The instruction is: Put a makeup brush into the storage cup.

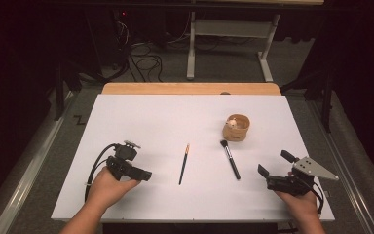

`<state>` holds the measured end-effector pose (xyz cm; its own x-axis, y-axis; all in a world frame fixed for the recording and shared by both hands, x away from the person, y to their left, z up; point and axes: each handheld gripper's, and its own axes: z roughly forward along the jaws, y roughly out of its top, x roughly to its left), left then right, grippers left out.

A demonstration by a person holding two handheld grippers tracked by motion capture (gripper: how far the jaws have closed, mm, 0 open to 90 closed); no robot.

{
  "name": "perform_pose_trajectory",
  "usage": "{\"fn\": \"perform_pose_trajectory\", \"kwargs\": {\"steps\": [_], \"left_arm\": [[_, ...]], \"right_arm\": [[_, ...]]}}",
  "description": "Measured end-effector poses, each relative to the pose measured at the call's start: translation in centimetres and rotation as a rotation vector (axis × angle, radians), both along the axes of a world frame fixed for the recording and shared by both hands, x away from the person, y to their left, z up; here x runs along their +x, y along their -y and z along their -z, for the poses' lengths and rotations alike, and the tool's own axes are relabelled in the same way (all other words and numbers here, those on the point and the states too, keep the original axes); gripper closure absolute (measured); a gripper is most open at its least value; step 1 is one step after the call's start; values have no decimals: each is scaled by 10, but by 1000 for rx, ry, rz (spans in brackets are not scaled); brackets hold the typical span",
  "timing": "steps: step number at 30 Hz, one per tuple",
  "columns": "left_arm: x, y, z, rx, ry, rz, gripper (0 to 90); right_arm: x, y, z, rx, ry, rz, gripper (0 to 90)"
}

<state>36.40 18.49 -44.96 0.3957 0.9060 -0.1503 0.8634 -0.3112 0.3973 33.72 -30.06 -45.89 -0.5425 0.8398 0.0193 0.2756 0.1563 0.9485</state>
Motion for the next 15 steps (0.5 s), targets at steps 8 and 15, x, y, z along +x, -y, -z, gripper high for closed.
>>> {"fn": "perform_pose_trajectory", "kwargs": {"steps": [8,15], "left_arm": [[3,18,-1,10,-7,36,43],[6,32,-3,4,-2,48,42]], "right_arm": [[0,-1,0,-3,2,-1,4],[0,0,0,-1,2,-3,4]]}}
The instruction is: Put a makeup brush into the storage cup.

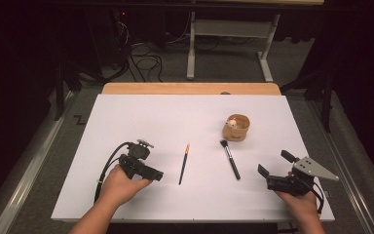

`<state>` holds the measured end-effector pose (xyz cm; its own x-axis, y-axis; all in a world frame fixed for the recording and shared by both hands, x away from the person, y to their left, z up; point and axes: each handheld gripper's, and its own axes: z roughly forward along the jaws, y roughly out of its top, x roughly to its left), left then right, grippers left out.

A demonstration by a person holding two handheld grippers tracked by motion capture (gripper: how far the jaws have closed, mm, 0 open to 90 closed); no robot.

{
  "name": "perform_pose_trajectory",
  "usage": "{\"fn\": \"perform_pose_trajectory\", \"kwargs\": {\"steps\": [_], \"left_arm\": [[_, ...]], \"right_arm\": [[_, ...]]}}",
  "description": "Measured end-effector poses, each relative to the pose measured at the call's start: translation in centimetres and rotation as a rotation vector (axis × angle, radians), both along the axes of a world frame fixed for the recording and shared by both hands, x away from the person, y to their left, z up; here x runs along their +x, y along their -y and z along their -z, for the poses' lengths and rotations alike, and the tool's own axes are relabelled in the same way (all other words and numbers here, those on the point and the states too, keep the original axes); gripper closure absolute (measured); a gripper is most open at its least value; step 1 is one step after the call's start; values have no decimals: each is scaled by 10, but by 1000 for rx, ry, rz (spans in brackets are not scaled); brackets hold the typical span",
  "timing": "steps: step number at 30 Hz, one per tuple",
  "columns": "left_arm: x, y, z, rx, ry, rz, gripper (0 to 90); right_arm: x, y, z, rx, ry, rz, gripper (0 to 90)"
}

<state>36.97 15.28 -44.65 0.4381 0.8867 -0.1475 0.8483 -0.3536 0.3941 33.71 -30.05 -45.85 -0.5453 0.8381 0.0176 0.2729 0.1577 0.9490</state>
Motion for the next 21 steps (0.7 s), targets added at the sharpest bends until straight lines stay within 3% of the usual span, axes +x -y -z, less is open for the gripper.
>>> {"fn": "perform_pose_trajectory", "kwargs": {"steps": [15,21], "left_arm": [[4,26,-2,-4,-14,54,45],[6,35,-1,-12,-15,54,51]], "right_arm": [[0,0,0,2,-3,2,4],[0,0,0,1,1,-1,3]]}}
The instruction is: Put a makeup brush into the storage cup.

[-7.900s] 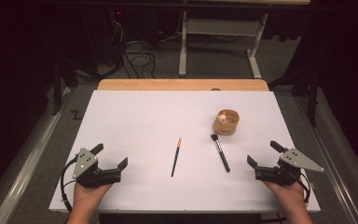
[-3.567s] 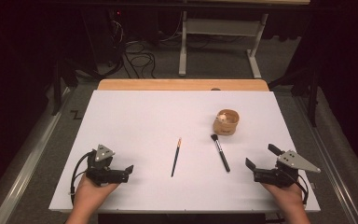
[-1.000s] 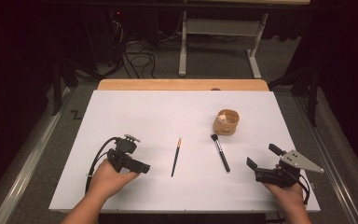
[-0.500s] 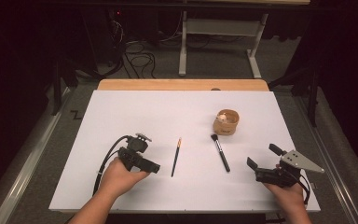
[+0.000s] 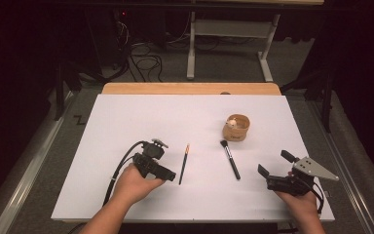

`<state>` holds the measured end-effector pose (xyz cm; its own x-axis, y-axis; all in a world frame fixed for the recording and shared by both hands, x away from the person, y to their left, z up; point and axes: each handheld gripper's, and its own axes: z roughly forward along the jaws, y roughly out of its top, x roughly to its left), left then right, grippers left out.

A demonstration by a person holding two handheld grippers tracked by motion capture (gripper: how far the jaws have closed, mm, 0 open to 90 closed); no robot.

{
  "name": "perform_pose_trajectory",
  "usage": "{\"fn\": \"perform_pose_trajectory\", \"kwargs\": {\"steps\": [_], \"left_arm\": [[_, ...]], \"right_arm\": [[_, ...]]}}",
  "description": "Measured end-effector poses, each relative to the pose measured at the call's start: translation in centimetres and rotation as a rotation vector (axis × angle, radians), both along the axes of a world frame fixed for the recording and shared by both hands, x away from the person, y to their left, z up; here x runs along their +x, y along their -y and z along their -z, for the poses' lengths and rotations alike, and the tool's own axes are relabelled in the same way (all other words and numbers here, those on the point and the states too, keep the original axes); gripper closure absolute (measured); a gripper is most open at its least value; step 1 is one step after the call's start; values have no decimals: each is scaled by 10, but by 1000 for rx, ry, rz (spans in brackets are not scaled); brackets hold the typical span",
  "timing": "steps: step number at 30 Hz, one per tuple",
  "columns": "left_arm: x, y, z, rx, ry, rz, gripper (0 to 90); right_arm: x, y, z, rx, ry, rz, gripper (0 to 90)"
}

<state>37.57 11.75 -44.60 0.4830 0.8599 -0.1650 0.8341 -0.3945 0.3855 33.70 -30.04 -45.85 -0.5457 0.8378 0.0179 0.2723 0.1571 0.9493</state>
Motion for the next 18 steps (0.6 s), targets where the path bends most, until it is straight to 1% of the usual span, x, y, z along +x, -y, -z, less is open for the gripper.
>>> {"fn": "perform_pose_trajectory", "kwargs": {"steps": [9,15,18], "left_arm": [[3,15,2,-7,-8,26,73],[4,23,5,-16,-7,22,91],[5,26,6,-10,-3,25,100]], "right_arm": [[0,0,0,0,0,-1,4],[0,0,0,0,0,0,3],[0,0,0,-1,-1,0,4]]}}
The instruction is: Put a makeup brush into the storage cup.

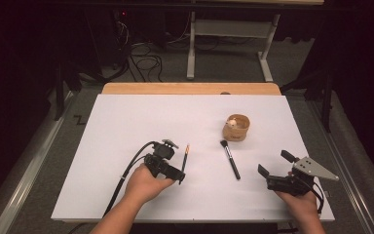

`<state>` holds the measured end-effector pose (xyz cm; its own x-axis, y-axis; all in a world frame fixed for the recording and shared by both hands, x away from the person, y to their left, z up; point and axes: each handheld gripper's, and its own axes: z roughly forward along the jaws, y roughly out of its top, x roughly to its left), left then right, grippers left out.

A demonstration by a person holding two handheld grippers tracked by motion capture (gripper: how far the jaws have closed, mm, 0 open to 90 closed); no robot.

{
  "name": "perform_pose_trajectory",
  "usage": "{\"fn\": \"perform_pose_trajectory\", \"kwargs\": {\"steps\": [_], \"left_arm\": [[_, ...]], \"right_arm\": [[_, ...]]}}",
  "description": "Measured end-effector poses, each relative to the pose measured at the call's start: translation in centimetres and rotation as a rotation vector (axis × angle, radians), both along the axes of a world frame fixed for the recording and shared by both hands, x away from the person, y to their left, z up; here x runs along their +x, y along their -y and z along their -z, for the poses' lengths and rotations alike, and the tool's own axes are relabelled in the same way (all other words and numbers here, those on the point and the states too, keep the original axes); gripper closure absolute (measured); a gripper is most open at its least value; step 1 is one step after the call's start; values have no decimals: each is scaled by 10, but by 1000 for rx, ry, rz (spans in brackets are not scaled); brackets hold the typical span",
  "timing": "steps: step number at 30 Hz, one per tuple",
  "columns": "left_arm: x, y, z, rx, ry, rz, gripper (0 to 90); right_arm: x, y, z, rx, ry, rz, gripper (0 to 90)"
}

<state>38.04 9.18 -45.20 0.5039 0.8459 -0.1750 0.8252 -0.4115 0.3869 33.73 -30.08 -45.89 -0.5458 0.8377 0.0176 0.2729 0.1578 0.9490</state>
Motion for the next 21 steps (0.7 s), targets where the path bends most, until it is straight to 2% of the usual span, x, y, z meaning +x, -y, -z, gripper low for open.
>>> {"fn": "perform_pose_trajectory", "kwargs": {"steps": [5,6,11,21], "left_arm": [[0,6,2,5,26,-12,129],[0,7,2,14,20,-5,138],[1,13,4,-4,6,-2,183],[3,17,3,-23,21,2,333]], "right_arm": [[0,0,0,0,-1,-1,4],[0,0,0,0,-1,-1,4],[0,0,0,0,0,-2,4],[0,0,0,2,-4,1,3]]}}
